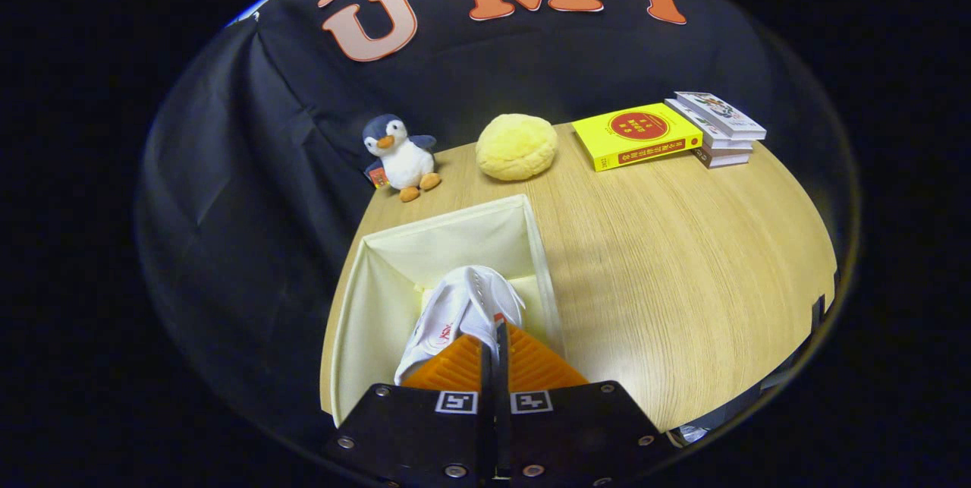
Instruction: Open the storage box then place both shoes into the box .Put the left shoe in first, then the right shoe, with the right side of both shoes facing outward in a uniform manner.
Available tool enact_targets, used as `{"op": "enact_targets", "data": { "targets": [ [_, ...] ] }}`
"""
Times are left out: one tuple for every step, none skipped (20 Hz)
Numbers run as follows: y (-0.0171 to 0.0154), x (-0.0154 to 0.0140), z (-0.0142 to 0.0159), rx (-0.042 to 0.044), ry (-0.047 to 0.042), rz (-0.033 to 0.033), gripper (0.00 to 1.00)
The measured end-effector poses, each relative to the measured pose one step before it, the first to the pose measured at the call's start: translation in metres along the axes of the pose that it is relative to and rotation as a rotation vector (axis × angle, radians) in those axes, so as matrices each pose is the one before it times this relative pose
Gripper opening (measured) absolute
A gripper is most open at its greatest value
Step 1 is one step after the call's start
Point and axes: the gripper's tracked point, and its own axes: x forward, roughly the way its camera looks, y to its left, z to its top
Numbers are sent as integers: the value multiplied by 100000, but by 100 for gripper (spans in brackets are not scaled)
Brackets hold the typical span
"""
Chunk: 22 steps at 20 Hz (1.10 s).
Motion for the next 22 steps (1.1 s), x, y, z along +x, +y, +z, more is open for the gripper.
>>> {"op": "enact_targets", "data": {
  "targets": [
    [154, 723, 756, -845, -3184, -283, 2],
    [-121, 586, -428, -2438, 2021, -1264, 2],
    [-268, 354, -998, -1483, 4375, -1765, 3],
    [608, 33, -845, -314, 3194, 1845, 3],
    [663, 15, -515, -649, 2424, 3458, 5],
    [540, -680, -300, -924, 843, 2934, 8],
    [224, -456, 334, -1142, -600, 3939, 20],
    [45, -594, 408, -383, -773, 2415, 26],
    [-310, -731, 641, -348, -1444, 1530, 35],
    [-510, -684, 1083, -597, -2744, 699, 38],
    [-592, -590, 1017, -863, -2716, 660, 42],
    [-632, -667, 1099, -909, -3003, 828, 44],
    [-662, -577, 1108, -1063, -3108, 1339, 48],
    [-811, -707, 1236, -1168, -3536, 968, 50],
    [-1045, -756, 1329, -1296, -4088, 441, 57],
    [-1167, -684, 1416, -1428, -4247, 20, 59],
    [-1197, -669, 1244, -1422, -3998, -126, 66],
    [-1260, -705, 1261, -1526, -3930, -151, 70],
    [-1223, -708, 1241, -1205, -3849, -432, 77],
    [-1281, -723, 1263, -913, -3888, -204, 80],
    [-1012, -789, 1324, -350, -4343, 26, 85],
    [-1019, -777, 1548, -692, -5249, 361, 86]
  ]
}}
